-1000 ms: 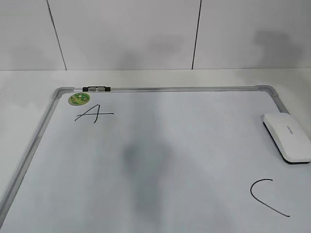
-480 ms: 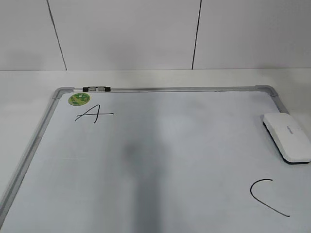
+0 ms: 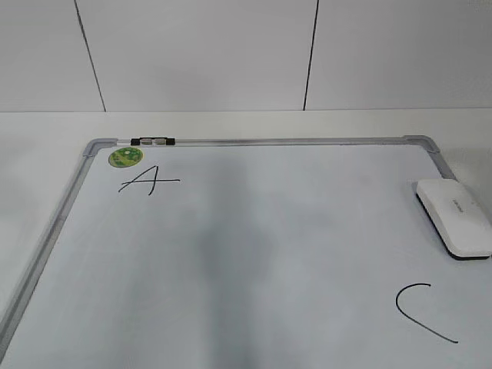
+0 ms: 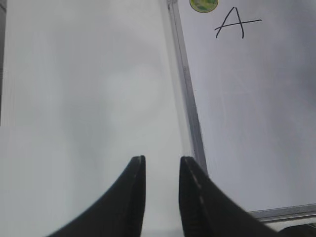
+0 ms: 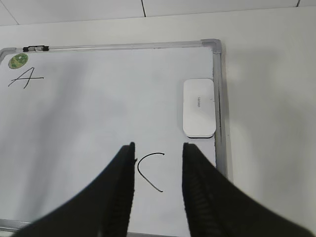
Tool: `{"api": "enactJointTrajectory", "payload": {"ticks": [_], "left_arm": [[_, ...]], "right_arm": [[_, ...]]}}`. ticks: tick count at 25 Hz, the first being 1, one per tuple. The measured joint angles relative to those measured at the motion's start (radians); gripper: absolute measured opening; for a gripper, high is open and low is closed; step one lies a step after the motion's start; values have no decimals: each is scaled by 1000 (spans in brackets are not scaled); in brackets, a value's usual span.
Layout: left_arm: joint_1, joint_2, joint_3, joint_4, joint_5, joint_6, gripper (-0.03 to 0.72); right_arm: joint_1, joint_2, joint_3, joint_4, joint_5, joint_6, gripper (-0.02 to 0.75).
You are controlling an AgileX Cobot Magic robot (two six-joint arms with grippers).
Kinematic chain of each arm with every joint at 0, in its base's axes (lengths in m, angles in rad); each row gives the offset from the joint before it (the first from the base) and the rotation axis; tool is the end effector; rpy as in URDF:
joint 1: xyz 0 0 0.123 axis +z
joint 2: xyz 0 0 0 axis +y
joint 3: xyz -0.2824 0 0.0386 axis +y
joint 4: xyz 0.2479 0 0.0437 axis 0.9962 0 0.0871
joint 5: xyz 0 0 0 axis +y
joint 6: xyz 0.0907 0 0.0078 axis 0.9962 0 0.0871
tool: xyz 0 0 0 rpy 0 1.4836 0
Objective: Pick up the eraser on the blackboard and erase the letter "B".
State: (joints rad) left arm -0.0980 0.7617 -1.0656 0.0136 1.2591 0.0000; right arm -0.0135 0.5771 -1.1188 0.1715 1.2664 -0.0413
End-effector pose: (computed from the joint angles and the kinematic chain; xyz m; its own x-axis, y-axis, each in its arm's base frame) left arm 0.1041 -0.0090 0.3922 -0.7590 0.0788 -0.6463 0.0927 0.9956 0.0126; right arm 0.0468 0.0142 0.4214 -0.5929 0.0184 -0.8050 -0.1117 0.9882 0.1049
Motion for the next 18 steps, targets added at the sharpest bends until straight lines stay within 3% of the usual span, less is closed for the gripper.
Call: {"api": "enactJointTrajectory", "payload": {"ticks": [18], "left_arm": [[0,-623,388,11,6,15,172]], "right_arm": [[0,-545,337,-66,9,-50,285]]}}
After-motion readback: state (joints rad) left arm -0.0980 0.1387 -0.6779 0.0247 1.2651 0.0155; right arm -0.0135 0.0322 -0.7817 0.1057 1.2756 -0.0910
